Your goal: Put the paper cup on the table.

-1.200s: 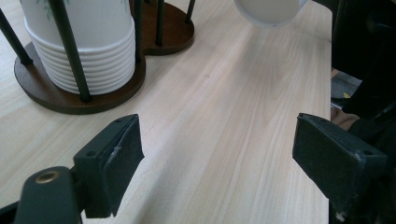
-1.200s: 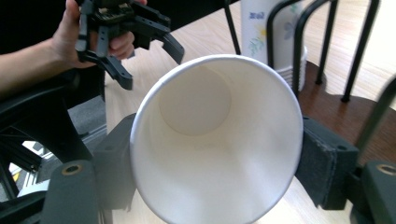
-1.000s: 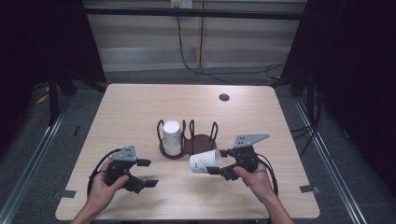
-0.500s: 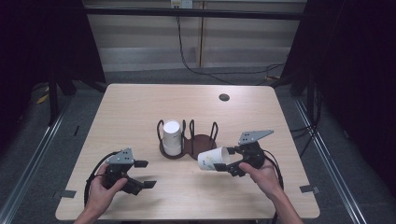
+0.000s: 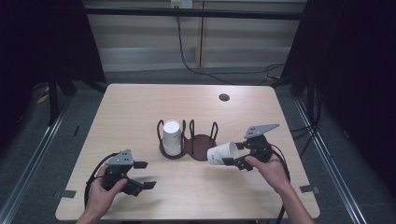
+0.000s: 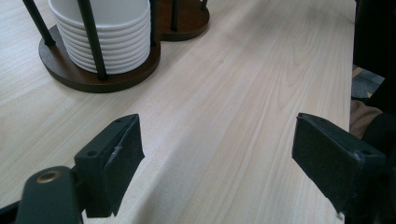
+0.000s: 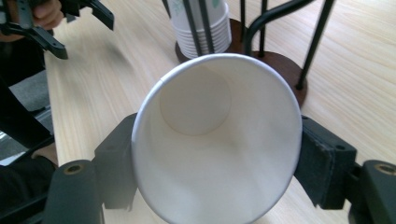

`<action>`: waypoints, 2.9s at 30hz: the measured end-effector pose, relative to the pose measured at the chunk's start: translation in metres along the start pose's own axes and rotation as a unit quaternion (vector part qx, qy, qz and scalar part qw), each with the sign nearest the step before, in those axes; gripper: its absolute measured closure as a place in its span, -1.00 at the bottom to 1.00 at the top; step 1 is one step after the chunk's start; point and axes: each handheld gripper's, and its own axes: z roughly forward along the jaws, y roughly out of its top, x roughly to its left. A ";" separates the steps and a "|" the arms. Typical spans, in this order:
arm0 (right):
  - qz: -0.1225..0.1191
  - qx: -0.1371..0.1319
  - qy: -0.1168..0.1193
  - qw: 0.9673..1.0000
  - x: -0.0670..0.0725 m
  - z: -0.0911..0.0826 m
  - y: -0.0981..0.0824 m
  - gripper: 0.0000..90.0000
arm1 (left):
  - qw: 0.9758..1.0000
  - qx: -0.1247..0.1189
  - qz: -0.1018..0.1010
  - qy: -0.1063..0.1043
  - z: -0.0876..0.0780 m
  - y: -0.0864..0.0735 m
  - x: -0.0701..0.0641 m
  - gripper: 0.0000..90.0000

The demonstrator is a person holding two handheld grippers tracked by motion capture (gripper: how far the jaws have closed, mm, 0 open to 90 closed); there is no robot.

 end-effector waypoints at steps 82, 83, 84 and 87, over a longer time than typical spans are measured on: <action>0.014 0.304 -0.171 0.937 -0.070 0.035 0.047 -0.51 | 1.000 -0.003 0.017 -0.007 -0.006 -0.003 0.002 -0.64; 0.012 0.301 -0.172 0.938 -0.071 0.036 0.047 -0.51 | 1.000 -0.006 0.014 -0.008 -0.006 -0.003 0.002 -0.64; 0.015 0.297 -0.174 0.939 -0.071 0.037 0.047 -0.52 | 1.000 -0.006 0.015 -0.008 -0.006 -0.003 0.002 -0.64; 0.020 0.293 -0.169 0.941 -0.071 0.039 0.048 -0.53 | 1.000 -0.004 0.018 -0.009 -0.006 -0.003 0.002 -0.64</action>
